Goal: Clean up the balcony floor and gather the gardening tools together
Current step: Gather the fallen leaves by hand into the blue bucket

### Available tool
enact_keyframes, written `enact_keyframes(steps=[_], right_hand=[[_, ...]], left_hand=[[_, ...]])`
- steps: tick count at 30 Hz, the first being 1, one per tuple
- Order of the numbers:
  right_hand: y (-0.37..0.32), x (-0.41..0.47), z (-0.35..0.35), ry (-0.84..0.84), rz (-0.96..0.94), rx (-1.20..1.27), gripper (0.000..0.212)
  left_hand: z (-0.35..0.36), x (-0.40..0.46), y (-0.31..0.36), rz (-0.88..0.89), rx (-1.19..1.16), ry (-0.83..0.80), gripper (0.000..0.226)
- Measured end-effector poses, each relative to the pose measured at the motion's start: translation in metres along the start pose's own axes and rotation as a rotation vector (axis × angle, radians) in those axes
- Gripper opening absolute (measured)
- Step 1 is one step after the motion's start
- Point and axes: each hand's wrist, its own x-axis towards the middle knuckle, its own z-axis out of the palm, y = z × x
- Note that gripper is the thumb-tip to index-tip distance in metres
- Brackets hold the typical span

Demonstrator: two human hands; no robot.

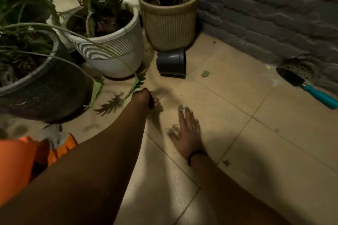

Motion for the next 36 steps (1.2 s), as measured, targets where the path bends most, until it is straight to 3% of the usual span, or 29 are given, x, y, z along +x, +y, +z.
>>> enact_keyframes(steps=[3,7,11,15,19,20,24,27,30,31,33,36], right_hand=[[-0.014,-0.011,0.016,0.056,0.017,-0.159,0.105],[-0.011,0.034,0.011,0.013,0.003,-0.183,0.088],[-0.005,0.073,-0.009,-0.105,-0.241,-0.173,0.065],[0.020,0.051,-0.015,-0.047,-0.411,0.055,0.050],[0.055,0.017,-0.015,0.041,-0.534,0.057,0.049],[0.062,0.012,-0.015,0.058,-0.512,0.085,0.049],[0.048,0.013,-0.036,0.010,-0.140,0.427,0.028],[0.022,0.031,-0.050,0.175,0.221,0.679,0.022],[-0.006,0.049,-0.086,0.188,0.535,1.438,0.022],[-0.017,0.055,-0.100,0.158,0.527,1.692,0.025],[-0.045,0.063,-0.126,0.136,0.426,1.891,0.025],[-0.087,0.068,-0.144,0.258,0.264,1.685,0.018]], left_hand=[[0.002,-0.004,-0.024,-0.067,-0.015,-0.049,0.041],[-0.005,0.006,-0.031,-0.117,-0.053,-0.046,0.045],[-0.011,0.018,-0.015,-0.110,-0.019,-0.041,0.037],[-0.017,0.028,-0.020,-0.125,0.007,-0.077,0.039],[-0.018,0.025,-0.024,-0.141,-0.067,-0.069,0.039],[-0.015,0.022,-0.022,-0.151,-0.077,-0.069,0.040],[-0.005,0.005,-0.008,-0.156,-0.118,-0.087,0.046],[-0.003,-0.007,-0.003,-0.105,-0.137,-0.136,0.044],[0.001,-0.016,0.003,-0.084,-0.206,-0.196,0.038],[0.005,-0.024,0.005,-0.066,-0.218,-0.223,0.038],[0.017,-0.044,0.010,-0.002,-0.234,-0.269,0.044],[0.044,-0.068,0.021,0.041,-0.342,-0.386,0.053]])
